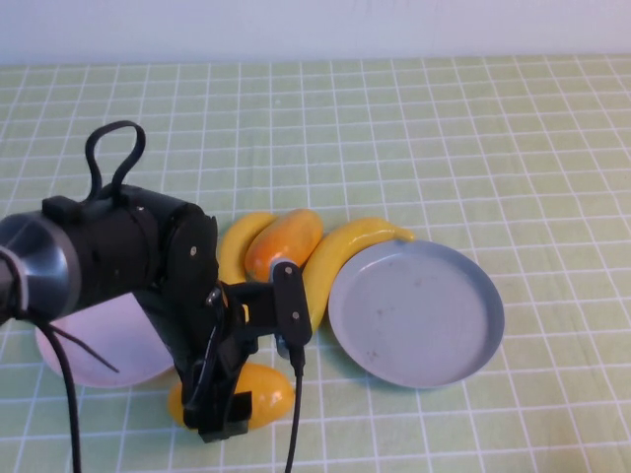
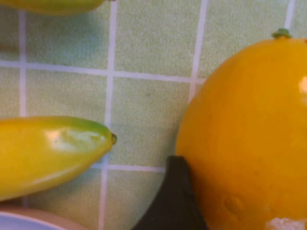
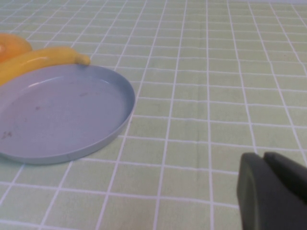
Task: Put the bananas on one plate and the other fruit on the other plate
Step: Put one type of fruit in the left plate
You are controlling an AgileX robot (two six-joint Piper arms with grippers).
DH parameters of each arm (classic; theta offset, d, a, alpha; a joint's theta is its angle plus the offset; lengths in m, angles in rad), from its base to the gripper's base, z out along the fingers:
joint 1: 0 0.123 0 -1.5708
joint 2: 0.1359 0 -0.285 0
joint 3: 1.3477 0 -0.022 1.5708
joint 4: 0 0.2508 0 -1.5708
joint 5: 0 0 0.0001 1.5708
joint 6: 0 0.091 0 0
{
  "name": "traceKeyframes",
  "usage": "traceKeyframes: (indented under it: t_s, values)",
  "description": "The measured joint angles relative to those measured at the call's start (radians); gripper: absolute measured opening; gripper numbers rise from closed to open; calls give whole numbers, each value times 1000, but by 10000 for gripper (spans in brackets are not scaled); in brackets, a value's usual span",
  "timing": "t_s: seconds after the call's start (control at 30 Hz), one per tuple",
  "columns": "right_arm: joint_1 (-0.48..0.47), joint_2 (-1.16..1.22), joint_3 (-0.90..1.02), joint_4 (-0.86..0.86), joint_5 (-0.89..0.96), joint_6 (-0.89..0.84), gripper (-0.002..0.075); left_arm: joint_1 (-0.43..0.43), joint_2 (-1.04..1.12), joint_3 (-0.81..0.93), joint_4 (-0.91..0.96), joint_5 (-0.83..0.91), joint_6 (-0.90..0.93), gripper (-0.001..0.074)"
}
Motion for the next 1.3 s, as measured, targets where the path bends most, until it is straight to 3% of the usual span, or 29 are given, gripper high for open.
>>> traceKeyframes:
  t_s: [0.03, 0.27, 0.43, 0.6, 0.9, 1.23, 1.3]
  values:
    - [0, 0, 0, 0, 0, 0, -15, 0, 0, 0, 0, 0, -4, 522]
    - [0, 0, 0, 0, 0, 0, -15, 0, -32, -5, 0, 40, -23, 524]
    - [0, 0, 0, 0, 0, 0, -15, 13, -125, -67, 40, 61, -257, 524]
    - [0, 0, 0, 1, 0, 0, -15, 129, -156, -111, 121, 61, -535, 524]
    - [0, 0, 0, 2, 0, 0, -15, 368, -64, -111, 124, 47, -650, 524]
    - [0, 0, 0, 2, 0, 0, -15, 414, 27, -116, 124, 31, -673, 526]
    - [0, 0, 0, 2, 0, 0, -15, 414, 29, -134, 124, 33, -673, 571]
